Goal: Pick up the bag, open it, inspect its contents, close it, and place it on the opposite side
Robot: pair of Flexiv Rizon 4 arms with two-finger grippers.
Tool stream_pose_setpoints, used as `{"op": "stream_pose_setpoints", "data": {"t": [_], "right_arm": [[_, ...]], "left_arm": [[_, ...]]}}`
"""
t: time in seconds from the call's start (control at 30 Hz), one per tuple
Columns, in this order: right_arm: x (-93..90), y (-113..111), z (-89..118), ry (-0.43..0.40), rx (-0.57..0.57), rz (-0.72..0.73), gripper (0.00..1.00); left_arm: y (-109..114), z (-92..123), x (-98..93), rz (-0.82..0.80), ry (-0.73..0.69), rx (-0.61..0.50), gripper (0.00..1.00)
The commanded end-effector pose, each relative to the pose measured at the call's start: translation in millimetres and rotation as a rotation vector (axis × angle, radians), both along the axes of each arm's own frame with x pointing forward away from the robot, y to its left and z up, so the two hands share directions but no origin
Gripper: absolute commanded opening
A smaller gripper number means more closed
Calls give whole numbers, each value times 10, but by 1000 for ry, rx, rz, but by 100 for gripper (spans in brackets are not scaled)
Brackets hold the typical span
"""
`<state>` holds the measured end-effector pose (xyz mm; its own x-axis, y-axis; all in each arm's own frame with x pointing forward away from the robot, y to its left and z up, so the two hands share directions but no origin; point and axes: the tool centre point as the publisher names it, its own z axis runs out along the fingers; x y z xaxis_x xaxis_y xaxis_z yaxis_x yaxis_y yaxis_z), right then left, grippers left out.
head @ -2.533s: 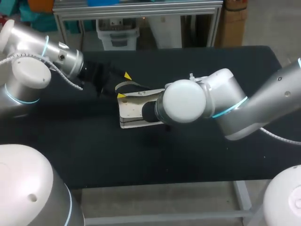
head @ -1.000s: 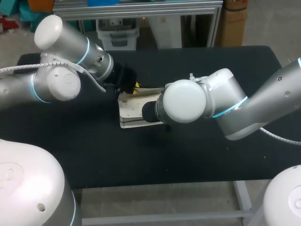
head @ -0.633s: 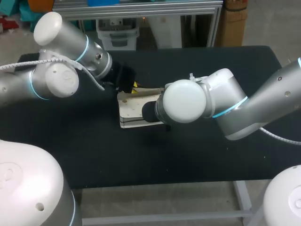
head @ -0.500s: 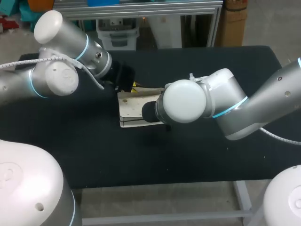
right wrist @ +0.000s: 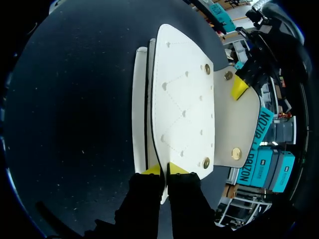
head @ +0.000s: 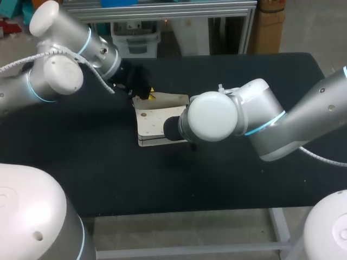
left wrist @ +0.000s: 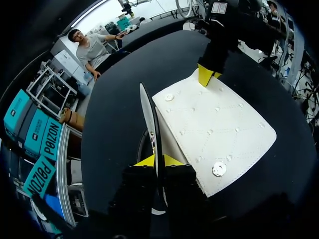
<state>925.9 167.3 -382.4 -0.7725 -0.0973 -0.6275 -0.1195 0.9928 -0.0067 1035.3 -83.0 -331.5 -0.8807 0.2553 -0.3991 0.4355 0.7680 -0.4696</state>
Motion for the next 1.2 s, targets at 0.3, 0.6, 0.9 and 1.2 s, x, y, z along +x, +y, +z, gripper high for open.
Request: {"op": "stream_pose_setpoints", "data": {"t": [0.3, 0.6, 0.9, 1.2], "right_arm": [[12, 21, 81, 7, 1, 10, 100], [-33, -38, 567, -27, 64, 5, 100], [-66, -94, 882, -57, 117, -25, 100], [-75, -168, 1018, -41, 160, -44, 100]], "left_arm": [[50, 124, 43, -52, 64, -26, 0], [15, 324, 17, -29, 54, -37, 0], [-11, 502, -15, 41, 24, -20, 0], [27, 573, -3, 55, 34, -27, 0]]}}
